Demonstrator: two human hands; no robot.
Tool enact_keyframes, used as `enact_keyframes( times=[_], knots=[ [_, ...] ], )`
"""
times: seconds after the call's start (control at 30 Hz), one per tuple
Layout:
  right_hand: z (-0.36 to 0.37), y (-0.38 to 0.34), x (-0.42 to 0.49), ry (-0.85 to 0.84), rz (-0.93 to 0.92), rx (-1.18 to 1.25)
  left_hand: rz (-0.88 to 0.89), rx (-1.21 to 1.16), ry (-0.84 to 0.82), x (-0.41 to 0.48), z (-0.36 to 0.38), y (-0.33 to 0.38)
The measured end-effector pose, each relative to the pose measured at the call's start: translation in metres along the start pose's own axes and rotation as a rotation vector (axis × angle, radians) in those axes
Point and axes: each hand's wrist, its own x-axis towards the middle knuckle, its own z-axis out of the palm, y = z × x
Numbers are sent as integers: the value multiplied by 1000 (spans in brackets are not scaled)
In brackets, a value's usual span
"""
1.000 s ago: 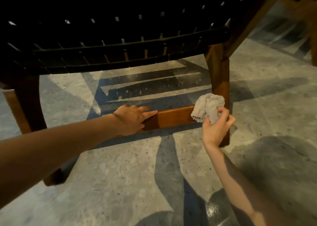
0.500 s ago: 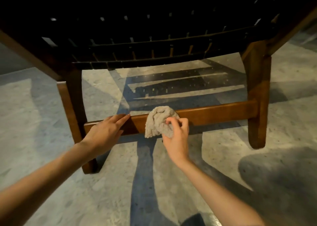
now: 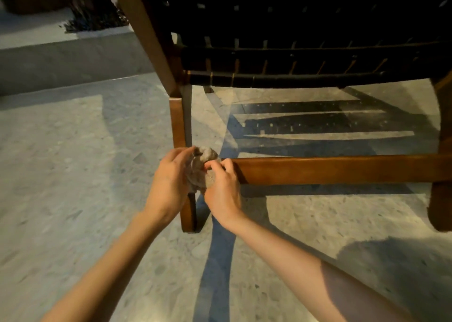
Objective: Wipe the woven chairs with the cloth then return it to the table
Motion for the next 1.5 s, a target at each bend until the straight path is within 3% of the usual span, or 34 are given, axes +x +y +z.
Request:
enact_keyframes(
  times=[0.2,0.37,0.53,0.67,0.77,1.03,1.33,1.43,1.5],
  knots=[
    [-37,7,-1,-52,-82,20,-164,-119,11,0,0,13],
    [-88,5,4,22,-172,-12,-353,-513,-136,18,-11,42],
    [-155,-8,20,-141,-216,-1,-189,-533,-84,47,-35,79],
    [-195,-27,33,-140,-213,141,20,-484,-115,64,-56,107],
    [-218,-39,43,-127,-274,-6,165,-372,-94,74,-74,122],
    [-261,-92,58,126,-344,-324,252,86,345,89,-133,137],
    [-276,-181,74,381,-590,-335,121,-303,432,99,-206,146],
    [-276,-211,76,393,-679,-123,96,-451,401,103,-225,152],
    [-268,-232,75,532,-715,-28,115,-531,380,104,-235,156]
  ],
)
